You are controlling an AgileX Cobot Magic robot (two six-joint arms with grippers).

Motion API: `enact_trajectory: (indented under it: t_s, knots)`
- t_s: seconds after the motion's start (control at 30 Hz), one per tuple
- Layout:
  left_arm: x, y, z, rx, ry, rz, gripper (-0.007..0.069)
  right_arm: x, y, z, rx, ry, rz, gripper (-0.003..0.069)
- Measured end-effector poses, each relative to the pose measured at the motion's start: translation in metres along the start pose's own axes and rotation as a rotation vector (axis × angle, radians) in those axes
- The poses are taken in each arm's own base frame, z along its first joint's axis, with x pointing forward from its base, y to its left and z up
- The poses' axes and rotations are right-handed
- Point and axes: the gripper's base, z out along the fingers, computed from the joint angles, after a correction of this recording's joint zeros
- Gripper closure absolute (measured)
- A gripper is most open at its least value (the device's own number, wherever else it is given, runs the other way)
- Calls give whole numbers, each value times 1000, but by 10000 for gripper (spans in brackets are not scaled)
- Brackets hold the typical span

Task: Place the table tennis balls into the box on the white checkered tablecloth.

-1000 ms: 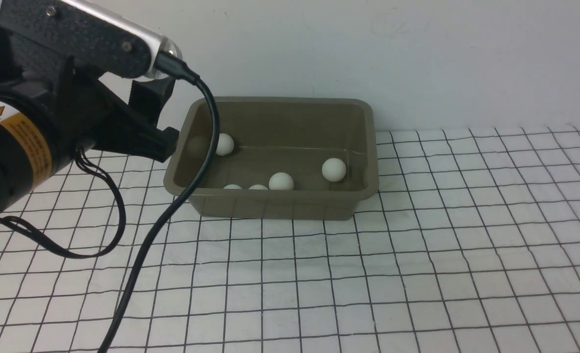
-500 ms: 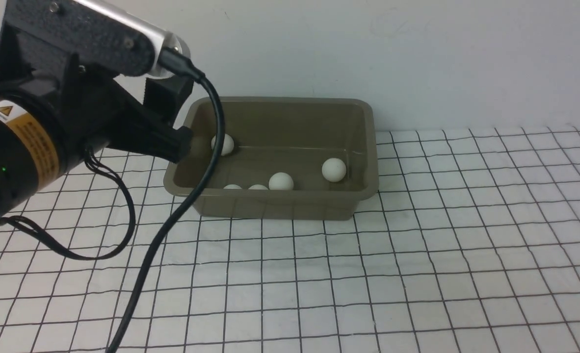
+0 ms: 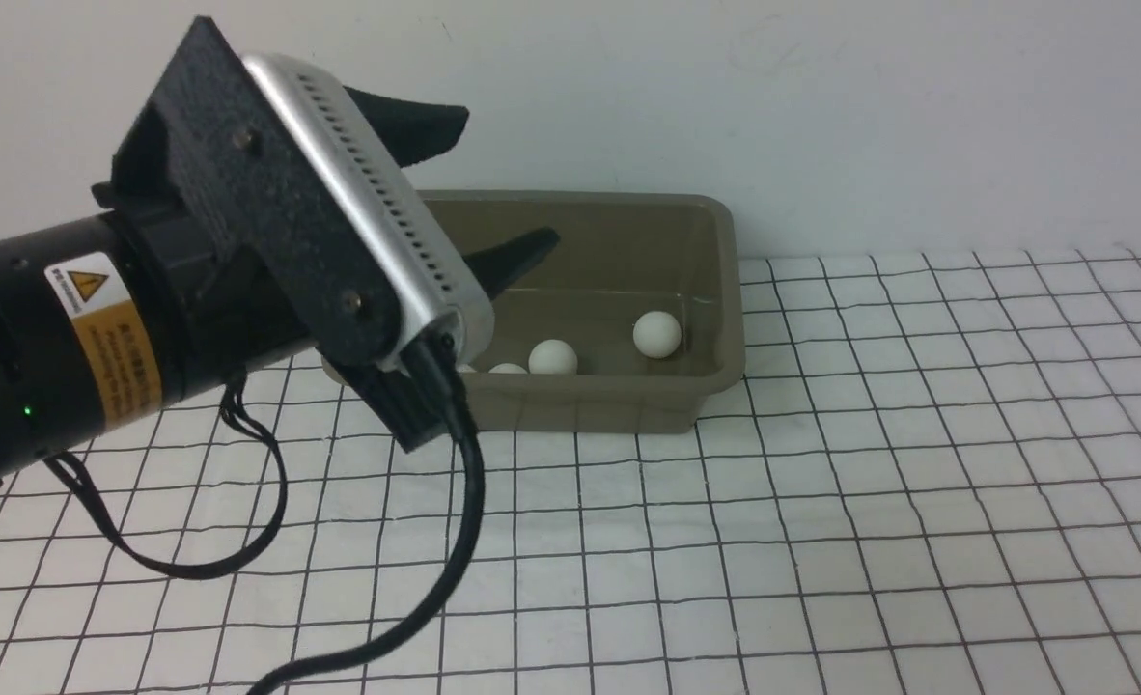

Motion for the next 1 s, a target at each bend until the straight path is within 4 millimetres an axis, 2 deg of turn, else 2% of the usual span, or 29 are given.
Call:
enact_trajectory:
  t_s: [0.2, 0.3, 0.4, 0.47, 0.53, 0.67, 0.73, 0.87, 1.0]
  knots:
    - [-7, -8, -1, 93, -63, -228, 146, 0, 0, 0, 0, 0, 0, 239]
    - [-12, -7, -1, 97, -106, -288, 146, 0, 0, 0, 0, -1, 0, 239]
    - [-16, -2, -1, 51, -158, -220, 146, 0, 0, 0, -1, -2, 1, 239]
    - [-16, 6, -2, -41, -169, -168, 146, 0, 0, 0, -1, -2, 1, 239]
    - [-15, 14, -2, -131, -167, -186, 146, 0, 0, 0, -1, -2, 1, 239]
    - [-1, 31, -5, -336, -46, -287, 146, 0, 0, 0, -1, -2, 1, 239]
    - [11, 33, -7, -386, 75, -334, 146, 0, 0, 0, -1, -2, 1, 239]
    - [24, 25, -15, -345, 269, -361, 146, 0, 0, 0, -1, -3, 1, 239]
    - [18, 15, -34, -289, 323, -354, 146, 0, 0, 0, -1, -3, 1, 239]
